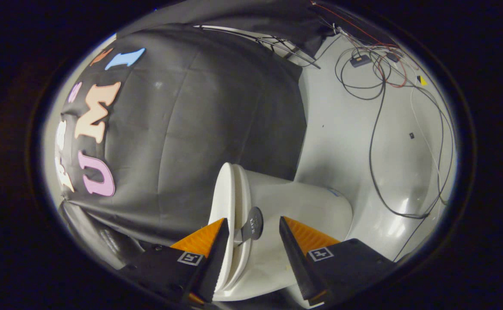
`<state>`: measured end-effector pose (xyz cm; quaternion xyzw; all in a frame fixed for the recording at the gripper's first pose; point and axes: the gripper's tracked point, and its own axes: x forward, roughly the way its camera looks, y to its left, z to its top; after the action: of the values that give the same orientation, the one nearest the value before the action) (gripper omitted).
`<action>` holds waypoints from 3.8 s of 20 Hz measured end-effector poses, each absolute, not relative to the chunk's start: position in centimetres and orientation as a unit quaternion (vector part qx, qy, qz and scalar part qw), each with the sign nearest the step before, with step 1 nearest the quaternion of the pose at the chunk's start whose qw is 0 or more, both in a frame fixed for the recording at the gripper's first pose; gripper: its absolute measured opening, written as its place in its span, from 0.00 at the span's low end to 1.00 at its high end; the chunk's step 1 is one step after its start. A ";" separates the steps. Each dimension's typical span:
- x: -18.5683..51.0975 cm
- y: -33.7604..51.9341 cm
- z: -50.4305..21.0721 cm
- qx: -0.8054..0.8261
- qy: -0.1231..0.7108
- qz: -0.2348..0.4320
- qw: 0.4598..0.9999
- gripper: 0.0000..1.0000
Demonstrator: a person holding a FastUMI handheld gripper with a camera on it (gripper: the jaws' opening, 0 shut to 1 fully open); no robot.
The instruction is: Open the toilet lid.
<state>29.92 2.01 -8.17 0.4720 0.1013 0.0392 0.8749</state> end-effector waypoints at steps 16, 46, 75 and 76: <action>32.0 4.5 -6.5 0.510 0.055 0.100 0.852 0.03; 25.3 25.5 10.7 0.108 0.000 0.151 0.983 0.09; 23.1 47.3 10.1 -0.161 0.005 0.175 0.971 0.09; 23.0 48.0 9.8 -0.167 0.007 0.179 0.970 0.09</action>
<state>23.03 48.00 9.81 -0.1665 0.0069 0.1792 0.9696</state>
